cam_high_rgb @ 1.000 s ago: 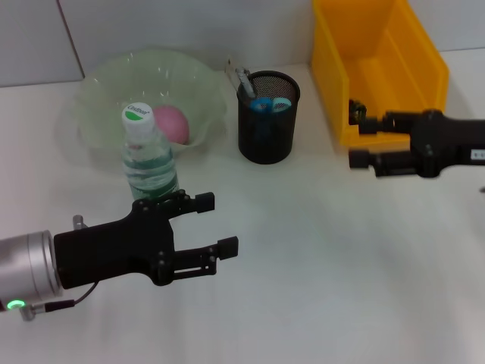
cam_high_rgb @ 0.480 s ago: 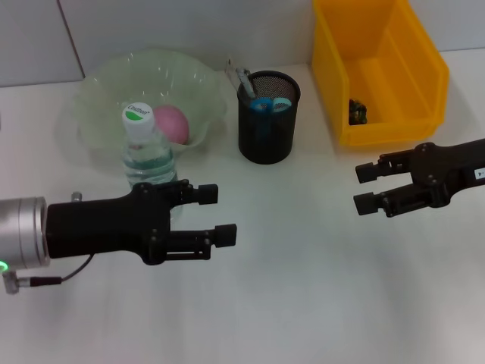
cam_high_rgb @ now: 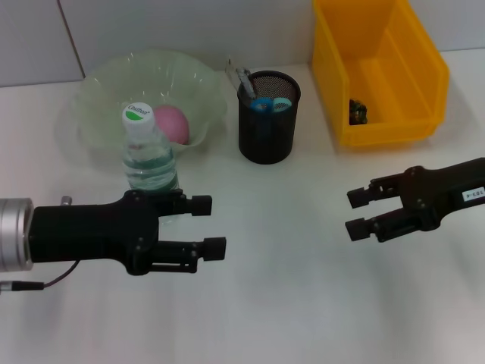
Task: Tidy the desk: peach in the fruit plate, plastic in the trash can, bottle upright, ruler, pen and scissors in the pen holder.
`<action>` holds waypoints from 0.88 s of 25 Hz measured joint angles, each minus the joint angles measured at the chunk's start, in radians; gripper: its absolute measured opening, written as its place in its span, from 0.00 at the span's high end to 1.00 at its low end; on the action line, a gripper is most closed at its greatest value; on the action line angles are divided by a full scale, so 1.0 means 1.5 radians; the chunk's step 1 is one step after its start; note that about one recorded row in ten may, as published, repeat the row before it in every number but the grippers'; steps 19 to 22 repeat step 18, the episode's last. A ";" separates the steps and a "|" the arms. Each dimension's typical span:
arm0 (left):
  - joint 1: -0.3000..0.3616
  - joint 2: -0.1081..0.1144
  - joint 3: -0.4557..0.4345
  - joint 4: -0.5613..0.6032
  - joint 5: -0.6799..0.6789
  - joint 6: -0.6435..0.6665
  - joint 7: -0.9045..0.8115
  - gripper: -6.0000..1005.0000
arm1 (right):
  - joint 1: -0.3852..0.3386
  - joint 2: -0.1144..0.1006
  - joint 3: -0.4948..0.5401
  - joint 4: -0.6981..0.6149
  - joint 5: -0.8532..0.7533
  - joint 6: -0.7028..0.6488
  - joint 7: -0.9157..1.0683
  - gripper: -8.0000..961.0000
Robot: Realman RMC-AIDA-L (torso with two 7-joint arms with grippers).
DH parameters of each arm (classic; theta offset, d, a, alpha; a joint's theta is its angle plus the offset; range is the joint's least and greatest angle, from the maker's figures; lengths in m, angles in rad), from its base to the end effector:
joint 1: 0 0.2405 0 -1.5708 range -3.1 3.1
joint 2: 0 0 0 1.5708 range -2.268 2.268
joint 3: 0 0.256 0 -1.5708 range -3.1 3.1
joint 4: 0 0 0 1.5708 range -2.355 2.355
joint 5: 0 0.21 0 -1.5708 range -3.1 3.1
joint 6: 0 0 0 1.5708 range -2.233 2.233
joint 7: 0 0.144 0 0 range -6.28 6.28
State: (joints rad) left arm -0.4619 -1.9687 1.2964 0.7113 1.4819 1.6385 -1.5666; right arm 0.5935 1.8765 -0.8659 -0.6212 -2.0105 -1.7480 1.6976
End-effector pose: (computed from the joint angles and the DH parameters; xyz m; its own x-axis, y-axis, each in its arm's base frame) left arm -0.2175 0.3025 -0.0062 0.7506 0.4078 0.5200 0.3670 -0.9116 0.1851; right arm 0.2625 0.3310 0.0506 0.7830 -0.5477 -0.2948 -0.5473 -0.8319 0.0916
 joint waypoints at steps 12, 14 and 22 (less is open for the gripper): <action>-0.001 -0.004 -0.009 0.000 0.032 0.009 -0.002 0.18 | -0.003 0.005 0.003 0.000 -0.001 0.006 -0.003 0.15; -0.001 -0.002 -0.009 0.000 0.032 0.009 -0.002 0.18 | -0.003 0.006 0.003 0.000 -0.001 0.006 -0.003 0.15; -0.001 0.000 -0.009 0.000 0.036 0.010 -0.002 0.18 | -0.001 0.008 0.003 0.000 -0.001 0.006 -0.003 0.15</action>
